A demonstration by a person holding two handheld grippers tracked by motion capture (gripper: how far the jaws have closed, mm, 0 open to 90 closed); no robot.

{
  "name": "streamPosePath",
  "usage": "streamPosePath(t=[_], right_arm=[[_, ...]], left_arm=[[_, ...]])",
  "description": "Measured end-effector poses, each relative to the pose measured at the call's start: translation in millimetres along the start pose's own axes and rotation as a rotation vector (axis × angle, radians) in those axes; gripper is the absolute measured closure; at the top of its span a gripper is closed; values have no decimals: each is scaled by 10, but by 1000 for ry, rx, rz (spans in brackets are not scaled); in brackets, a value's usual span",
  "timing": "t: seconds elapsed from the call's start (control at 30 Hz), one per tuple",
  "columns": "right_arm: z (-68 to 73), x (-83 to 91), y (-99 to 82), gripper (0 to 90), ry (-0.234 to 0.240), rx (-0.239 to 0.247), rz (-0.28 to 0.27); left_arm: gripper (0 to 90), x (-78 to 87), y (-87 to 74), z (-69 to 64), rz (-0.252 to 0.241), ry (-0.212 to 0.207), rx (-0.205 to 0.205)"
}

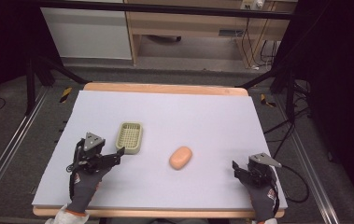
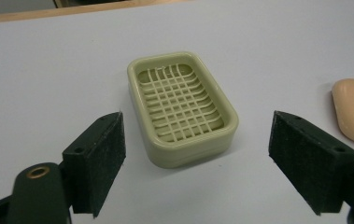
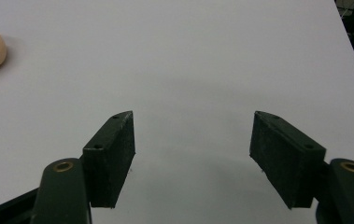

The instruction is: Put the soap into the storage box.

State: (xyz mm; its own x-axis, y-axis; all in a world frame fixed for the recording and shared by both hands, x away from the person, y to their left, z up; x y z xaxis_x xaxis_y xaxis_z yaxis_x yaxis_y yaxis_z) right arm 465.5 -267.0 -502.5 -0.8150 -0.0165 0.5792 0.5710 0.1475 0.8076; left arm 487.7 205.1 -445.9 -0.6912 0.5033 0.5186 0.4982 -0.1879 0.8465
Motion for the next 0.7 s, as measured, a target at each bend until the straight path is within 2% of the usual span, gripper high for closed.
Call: streamPosePath(t=[0.3, 0.7], right_arm=[[19, -4, -9, 304, -8, 17, 4], [23, 4, -2, 305, -14, 16, -1]], left_arm=[[177, 5, 104, -28, 4, -3, -17], [175, -64, 290, -185, -16, -38, -32]])
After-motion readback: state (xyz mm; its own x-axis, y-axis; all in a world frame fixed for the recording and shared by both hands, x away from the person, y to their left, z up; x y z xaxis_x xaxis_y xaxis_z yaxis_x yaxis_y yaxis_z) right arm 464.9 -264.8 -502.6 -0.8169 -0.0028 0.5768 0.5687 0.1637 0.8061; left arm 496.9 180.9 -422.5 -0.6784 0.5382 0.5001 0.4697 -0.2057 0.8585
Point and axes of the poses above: each handheld gripper's, and its own axes: x roughly backward along the jaws, y roughly out of its top, z roughly to its left, the point moved 5 cm from there along -x, roughly forward along the jaws, and after that the axes turned 9 degrees about -y, right-handed, at the moved point
